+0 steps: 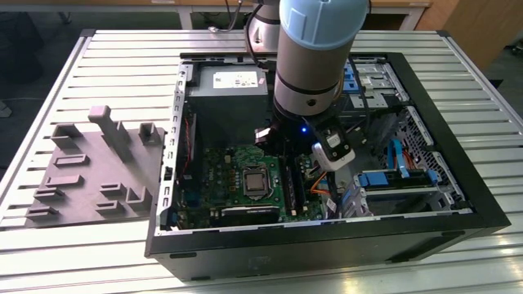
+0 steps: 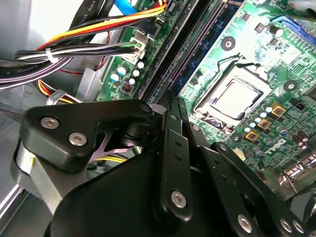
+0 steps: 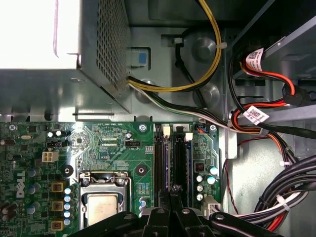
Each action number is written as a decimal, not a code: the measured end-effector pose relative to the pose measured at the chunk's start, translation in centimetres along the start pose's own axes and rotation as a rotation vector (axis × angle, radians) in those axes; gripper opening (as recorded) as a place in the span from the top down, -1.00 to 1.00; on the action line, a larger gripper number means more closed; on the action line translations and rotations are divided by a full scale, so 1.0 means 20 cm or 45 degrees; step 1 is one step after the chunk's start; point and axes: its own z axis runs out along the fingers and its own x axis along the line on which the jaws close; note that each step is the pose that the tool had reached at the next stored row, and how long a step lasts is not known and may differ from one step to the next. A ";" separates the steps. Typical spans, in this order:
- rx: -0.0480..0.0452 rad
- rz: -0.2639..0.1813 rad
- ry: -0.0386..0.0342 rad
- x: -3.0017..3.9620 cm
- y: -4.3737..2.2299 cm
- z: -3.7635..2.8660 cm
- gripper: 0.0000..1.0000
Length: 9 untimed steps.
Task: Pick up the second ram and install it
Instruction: 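Insert the second ram into the second slot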
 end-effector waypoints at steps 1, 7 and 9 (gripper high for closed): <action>0.000 0.000 0.0000 0.000 0.000 0.000 0.76; -0.001 0.000 -0.0001 0.000 0.000 0.004 0.76; 0.000 0.000 0.0000 0.000 0.000 0.004 0.76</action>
